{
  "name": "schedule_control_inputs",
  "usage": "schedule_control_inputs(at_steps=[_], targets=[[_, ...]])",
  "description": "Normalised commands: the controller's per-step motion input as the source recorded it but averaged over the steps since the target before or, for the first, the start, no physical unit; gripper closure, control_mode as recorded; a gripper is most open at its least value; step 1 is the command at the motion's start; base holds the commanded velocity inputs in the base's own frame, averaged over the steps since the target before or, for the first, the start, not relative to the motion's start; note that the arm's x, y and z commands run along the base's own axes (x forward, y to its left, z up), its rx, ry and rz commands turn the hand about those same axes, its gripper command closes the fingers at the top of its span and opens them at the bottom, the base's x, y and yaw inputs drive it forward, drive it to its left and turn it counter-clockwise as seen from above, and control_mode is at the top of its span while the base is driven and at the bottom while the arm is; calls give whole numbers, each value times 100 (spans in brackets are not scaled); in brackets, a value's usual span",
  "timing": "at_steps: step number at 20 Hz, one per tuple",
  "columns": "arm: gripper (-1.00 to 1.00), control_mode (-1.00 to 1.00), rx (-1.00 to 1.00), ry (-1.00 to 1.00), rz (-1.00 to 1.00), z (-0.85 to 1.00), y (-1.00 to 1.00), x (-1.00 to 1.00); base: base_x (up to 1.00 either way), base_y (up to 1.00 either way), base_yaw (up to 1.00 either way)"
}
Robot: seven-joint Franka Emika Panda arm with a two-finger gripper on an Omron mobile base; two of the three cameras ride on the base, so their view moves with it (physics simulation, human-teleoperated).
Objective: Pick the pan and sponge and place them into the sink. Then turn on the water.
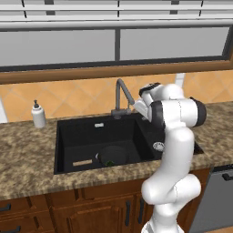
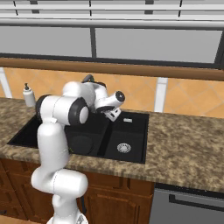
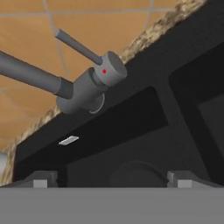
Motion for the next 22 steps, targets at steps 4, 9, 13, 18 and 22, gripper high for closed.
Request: schedule_control_inputs(at_steps=[4, 9, 13, 18, 22], targets=[[-100, -100, 0, 0, 0, -10, 1, 34, 0, 0, 0], [-100, -100, 0, 0, 0, -11, 6, 39, 0, 0, 0], [-100, -100, 0, 0, 0, -16, 7, 40, 0, 0, 0], [-100, -100, 0, 0, 0, -21, 9, 35, 0, 0, 0], [-100, -100, 1, 0, 0, -13, 0, 36, 0, 0, 0]])
